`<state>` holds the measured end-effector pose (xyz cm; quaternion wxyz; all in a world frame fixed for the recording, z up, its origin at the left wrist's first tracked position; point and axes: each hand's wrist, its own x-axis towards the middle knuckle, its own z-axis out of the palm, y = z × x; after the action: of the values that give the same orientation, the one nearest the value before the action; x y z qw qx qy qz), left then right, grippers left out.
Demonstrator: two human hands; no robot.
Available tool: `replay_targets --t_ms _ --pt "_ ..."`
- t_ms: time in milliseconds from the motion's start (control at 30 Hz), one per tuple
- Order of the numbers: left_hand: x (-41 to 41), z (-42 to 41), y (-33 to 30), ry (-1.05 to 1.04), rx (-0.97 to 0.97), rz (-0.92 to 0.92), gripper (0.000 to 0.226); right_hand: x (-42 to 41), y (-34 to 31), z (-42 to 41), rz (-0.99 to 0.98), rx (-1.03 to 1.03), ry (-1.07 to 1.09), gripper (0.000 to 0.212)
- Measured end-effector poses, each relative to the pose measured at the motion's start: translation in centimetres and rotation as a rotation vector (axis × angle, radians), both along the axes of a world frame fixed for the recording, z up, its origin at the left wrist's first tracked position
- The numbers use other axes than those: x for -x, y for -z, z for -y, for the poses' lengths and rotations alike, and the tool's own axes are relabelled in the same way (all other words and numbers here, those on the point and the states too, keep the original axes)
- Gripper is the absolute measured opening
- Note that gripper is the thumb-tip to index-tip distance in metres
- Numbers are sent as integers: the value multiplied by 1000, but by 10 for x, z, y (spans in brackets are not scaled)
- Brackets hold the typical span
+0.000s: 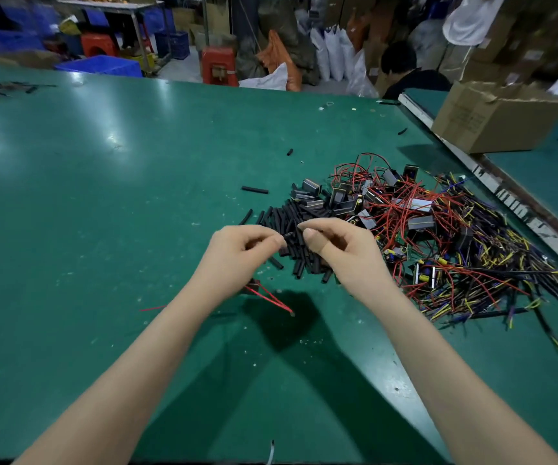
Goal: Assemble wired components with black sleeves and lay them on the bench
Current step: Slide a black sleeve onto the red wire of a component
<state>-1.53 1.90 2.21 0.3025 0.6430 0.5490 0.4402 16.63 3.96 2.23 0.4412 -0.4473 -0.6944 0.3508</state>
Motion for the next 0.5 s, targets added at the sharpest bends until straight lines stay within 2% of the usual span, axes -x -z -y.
replay_targets --t_ms 67,133,267,400,467,500 --pt "0 -1 -3 45 134 187 17 -2 5 1 49 -218 14 17" --pt "-2 1 -4 94 225 286 19 -1 9 2 89 -360 7 17" --pt "0 3 -4 207 401 426 29 2 8 2 151 -476 3 13" --pt "2 5 -6 284 539 529 29 2 5 3 140 -463 -44 7" --pt "2 6 -8 256 499 484 28 2 4 4 146 -320 -63 6" --pt "3 6 -8 223 432 393 25 2 3 5 149 -191 -70 6"
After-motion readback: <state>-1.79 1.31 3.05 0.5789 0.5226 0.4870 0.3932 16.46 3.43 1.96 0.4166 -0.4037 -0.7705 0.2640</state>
